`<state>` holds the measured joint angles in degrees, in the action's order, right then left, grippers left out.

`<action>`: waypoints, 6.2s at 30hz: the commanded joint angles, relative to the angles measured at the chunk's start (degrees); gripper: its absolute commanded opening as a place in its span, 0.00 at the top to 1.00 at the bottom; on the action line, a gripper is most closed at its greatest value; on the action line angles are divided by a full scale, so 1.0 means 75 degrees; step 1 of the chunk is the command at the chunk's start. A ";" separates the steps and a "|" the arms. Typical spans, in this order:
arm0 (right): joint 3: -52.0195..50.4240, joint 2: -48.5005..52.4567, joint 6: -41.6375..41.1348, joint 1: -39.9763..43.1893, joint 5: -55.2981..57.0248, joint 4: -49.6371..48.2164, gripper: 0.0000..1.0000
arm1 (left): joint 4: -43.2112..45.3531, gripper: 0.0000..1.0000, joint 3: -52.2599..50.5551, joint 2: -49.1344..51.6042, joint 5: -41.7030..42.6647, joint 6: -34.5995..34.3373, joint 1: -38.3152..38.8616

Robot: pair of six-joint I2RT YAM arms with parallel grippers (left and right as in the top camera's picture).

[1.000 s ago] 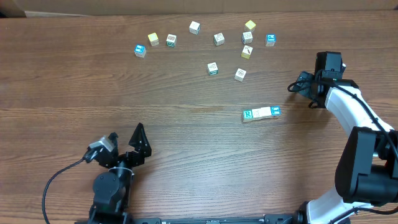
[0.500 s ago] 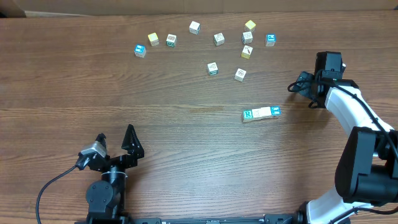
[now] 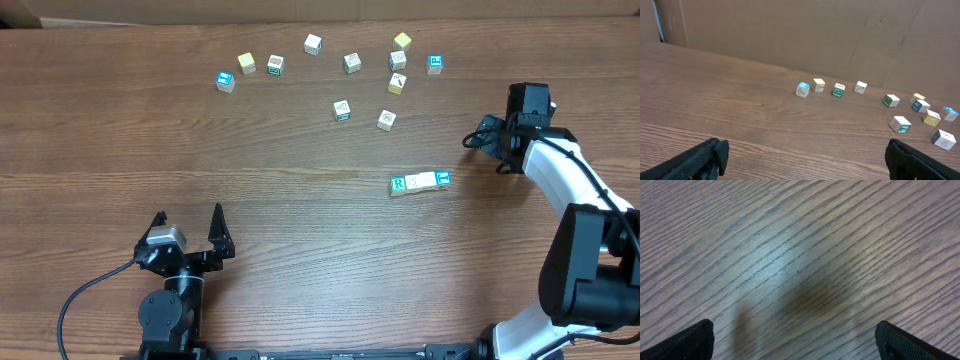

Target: Form a horizontal line

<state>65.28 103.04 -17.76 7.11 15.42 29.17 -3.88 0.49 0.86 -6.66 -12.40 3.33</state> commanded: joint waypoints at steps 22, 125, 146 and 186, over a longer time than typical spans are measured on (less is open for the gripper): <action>0.0099 -0.0009 0.0003 0.0012 0.0044 -0.0050 0.00 | 0.0000 0.01 -0.0029 -0.0087 0.0070 0.0283 -0.0050; -0.7146 -1.3717 0.0029 0.0411 -0.3430 -0.6385 0.00 | 0.0000 0.00 -0.0029 -0.0087 0.0070 0.0283 -0.0050; -0.8582 -1.3717 0.0032 0.0411 -0.3608 -0.5814 0.00 | 0.0000 0.00 -0.0029 -0.0087 0.0067 0.0283 -0.0050; -0.8644 -1.3717 0.3232 0.0210 -0.2920 -0.3325 0.00 | 0.0000 0.00 -0.0029 -0.0087 0.0067 0.0286 -0.0050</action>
<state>1.06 0.73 6.09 8.91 -7.05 4.19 -3.88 0.49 0.86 -6.66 -11.55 3.33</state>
